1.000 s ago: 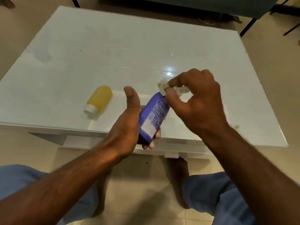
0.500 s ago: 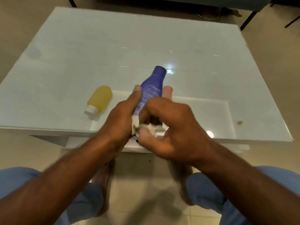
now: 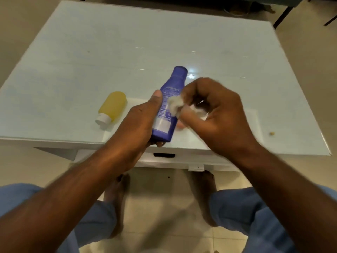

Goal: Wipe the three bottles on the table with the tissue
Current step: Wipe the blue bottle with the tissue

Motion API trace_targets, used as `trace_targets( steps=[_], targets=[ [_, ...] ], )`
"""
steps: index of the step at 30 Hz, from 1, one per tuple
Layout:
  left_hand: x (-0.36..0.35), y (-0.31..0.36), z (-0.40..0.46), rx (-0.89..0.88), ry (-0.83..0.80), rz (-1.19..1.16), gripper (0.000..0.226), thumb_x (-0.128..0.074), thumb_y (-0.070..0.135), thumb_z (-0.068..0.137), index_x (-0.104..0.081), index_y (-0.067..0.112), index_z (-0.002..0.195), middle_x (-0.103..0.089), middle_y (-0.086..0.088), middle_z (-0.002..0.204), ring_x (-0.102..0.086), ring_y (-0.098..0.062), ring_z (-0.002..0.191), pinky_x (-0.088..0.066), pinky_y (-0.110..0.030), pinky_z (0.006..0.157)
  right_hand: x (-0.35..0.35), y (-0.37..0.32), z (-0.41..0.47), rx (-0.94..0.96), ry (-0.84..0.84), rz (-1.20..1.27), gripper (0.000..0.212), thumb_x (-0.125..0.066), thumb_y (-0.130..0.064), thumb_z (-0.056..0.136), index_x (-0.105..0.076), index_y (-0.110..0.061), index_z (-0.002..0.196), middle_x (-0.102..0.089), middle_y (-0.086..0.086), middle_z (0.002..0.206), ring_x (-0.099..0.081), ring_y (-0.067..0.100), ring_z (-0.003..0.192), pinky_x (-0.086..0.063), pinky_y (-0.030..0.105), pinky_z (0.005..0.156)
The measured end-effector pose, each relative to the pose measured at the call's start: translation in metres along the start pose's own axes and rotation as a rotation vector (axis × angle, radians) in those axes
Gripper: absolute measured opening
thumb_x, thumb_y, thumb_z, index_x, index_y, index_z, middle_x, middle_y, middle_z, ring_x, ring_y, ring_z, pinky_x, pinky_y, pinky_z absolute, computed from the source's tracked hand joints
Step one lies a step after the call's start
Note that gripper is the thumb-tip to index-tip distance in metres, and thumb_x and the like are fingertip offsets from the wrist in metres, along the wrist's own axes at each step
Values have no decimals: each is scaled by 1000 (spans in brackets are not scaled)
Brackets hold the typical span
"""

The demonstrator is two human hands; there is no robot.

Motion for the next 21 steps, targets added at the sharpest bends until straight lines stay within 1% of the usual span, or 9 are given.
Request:
trace_targets(
  steps=[2,4,7,9,10,13,15,17,21],
  targets=[
    [-3,-2,-4,-8,-30,44,41,-43,57,97,-67,25,93,-71,2,72,-66,-14,62,-53,-31,59,15,9,10,-101,123,30,14,-77,-21,96,-68,-10,97,-69,-2,91,-62,7,79,-48,16,71],
    [-4,-3,-5,-30,-23,63,42,-42,58,97,-68,25,91,-72,1,74,-67,-17,65,-53,-34,62,17,9,10,-127,121,90,15,-78,-21,95,-68,-10,95,-69,-3,88,-63,7,75,-50,21,68],
    [1,3,-1,-126,36,93,54,-38,55,102,-68,11,90,-69,-12,75,-62,-23,66,-50,-38,63,-6,-5,-9,-17,-109,124,12,-84,-8,83,-72,-11,85,-71,-1,81,-67,17,71,-54,34,68],
    [3,7,1,-241,53,201,57,-36,51,104,-64,3,91,-65,-20,79,-60,-28,67,-49,-39,61,-17,-10,-18,70,-210,42,8,-81,-10,81,-73,-12,84,-71,-6,80,-66,14,72,-54,37,73],
    [3,8,2,-284,51,239,54,-35,49,104,-63,5,91,-65,-16,79,-61,-27,66,-51,-37,57,-16,-8,-17,57,-181,26,8,-81,-12,82,-73,-13,84,-70,-6,82,-66,13,74,-53,35,72],
    [2,9,-2,-285,46,263,37,-36,54,94,-61,27,89,-65,1,81,-67,-15,67,-52,-19,53,6,5,0,-106,66,76,12,-81,-18,89,-70,-15,89,-70,-3,86,-65,6,77,-53,20,67],
    [-2,8,-7,-279,24,219,33,-37,55,89,-60,32,89,-67,5,83,-70,-10,71,-52,-16,54,19,11,9,-202,166,96,12,-77,-24,94,-71,-14,98,-73,-4,90,-70,9,82,-63,29,74],
    [-5,8,-9,-276,10,199,35,-36,58,88,-60,32,89,-68,6,83,-71,-10,74,-52,-15,54,22,14,8,-263,183,140,13,-74,-24,97,-70,-14,104,-74,-4,95,-75,16,89,-67,40,83],
    [-4,10,-5,-234,41,144,48,-24,67,81,-62,38,85,-72,12,75,-73,-9,70,-58,-18,57,15,10,5,-274,147,123,8,-72,-23,99,-67,-20,105,-73,-7,97,-75,20,94,-67,38,85]
  ],
)
Point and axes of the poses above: each hand's wrist, its own z-axis towards the middle knuckle, its own x-axis out of the back of the hand, y = z × x, the point moved 2 cm from there along z, towards the middle knuckle
